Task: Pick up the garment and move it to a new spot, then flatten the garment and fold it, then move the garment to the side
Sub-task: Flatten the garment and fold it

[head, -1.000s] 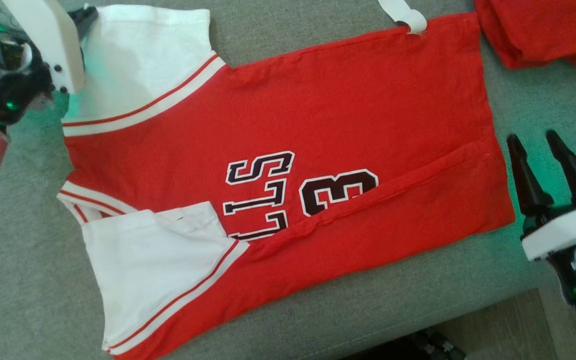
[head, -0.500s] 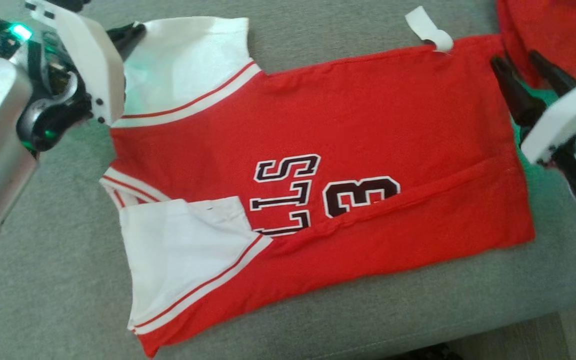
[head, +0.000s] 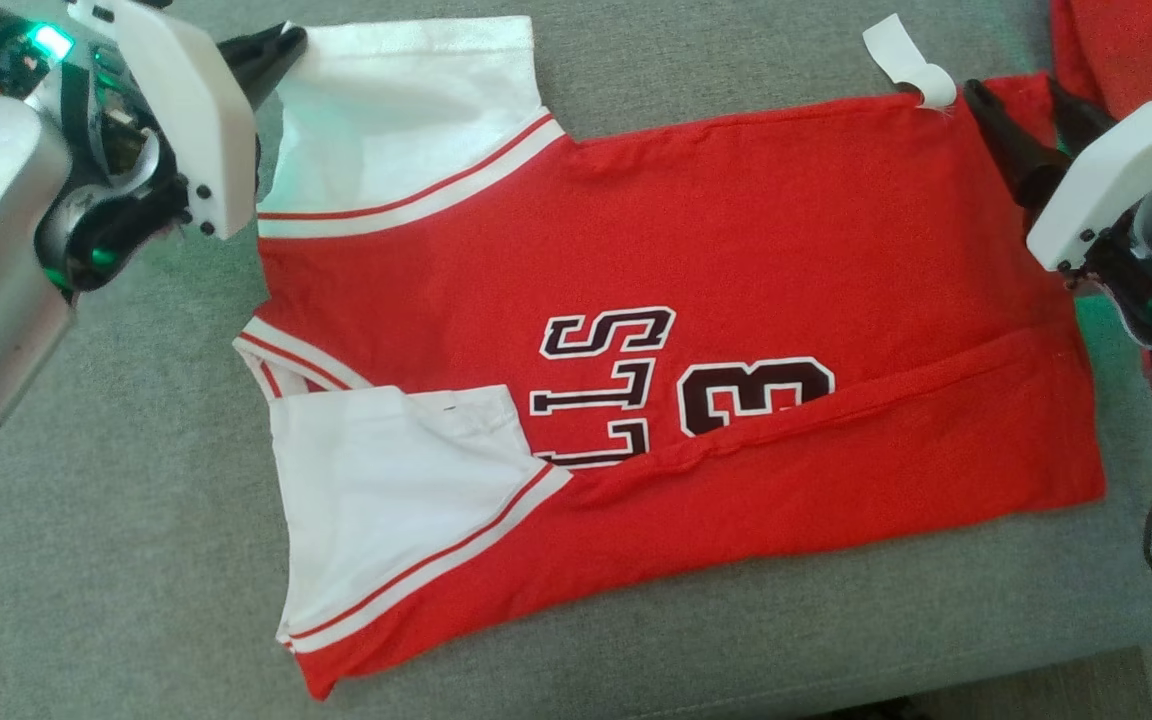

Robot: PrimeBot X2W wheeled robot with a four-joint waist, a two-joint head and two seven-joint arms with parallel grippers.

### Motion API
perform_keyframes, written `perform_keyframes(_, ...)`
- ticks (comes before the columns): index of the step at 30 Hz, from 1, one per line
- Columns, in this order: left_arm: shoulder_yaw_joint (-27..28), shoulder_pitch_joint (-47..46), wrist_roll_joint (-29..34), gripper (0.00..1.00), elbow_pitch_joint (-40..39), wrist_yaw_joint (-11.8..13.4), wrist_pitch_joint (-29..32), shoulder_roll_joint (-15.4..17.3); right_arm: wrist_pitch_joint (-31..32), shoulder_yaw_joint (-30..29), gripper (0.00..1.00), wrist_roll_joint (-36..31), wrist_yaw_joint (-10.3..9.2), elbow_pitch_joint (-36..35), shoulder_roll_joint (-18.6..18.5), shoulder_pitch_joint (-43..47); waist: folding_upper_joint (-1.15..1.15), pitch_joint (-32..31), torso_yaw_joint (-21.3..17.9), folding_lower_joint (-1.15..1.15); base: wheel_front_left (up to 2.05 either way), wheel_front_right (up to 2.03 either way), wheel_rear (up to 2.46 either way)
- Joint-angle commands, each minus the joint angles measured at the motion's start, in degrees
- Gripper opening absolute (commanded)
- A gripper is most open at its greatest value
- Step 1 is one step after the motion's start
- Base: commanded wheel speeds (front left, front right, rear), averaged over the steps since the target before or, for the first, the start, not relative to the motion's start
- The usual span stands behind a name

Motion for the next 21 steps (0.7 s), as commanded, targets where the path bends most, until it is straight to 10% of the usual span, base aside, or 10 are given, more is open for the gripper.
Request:
perform_keyframes(1, 1.88, -3.53, -0.38, 0.0, -0.6, 0.1, -0.64, 2.53, -0.82, 0.43, 1.0, 0.24, 0.39, -0.94, -1.22, -0.76, 0.0, -0.06, 0.18, 0.0, 0.0, 0.0, 0.0)
perform_keyframes(11, -1.69, -5.0, -2.57, 0.0, 0.71, 0.1, -2.88, 2.77, -1.37, 1.84, 1.0, 1.05, 0.39, 1.53, -1.72, -1.58, 0.0, -0.17, 0.52, 0.0, 0.0, 0.0, 0.0)
perform_keyframes(12, -1.99, -5.25, -2.74, 0.0, 0.78, 0.1, -3.06, 2.8, -1.54, 2.03, 0.91, 1.22, 0.39, 1.51, -1.66, -1.74, 0.0, -0.1, 0.56, 0.0, 0.0, 0.0, 0.0)
perform_keyframes(16, -3.4, -6.13, -3.11, 0.0, 1.08, 0.1, -3.63, 2.83, -2.47, 2.92, 0.0, 1.34, 0.39, 1.56, -1.69, -2.53, 0.0, 0.09, 0.75, 0.0, 0.0, 0.0, 0.0)
perform_keyframes(21, -6.23, -8.09, 0.42, 0.0, 1.04, 0.1, -8.13, 3.64, -4.57, 3.17, 0.0, 1.0, 0.39, 2.29, -2.17, -4.08, 0.0, 0.13, 1.42, 0.0, 0.0, 0.0, 0.0)
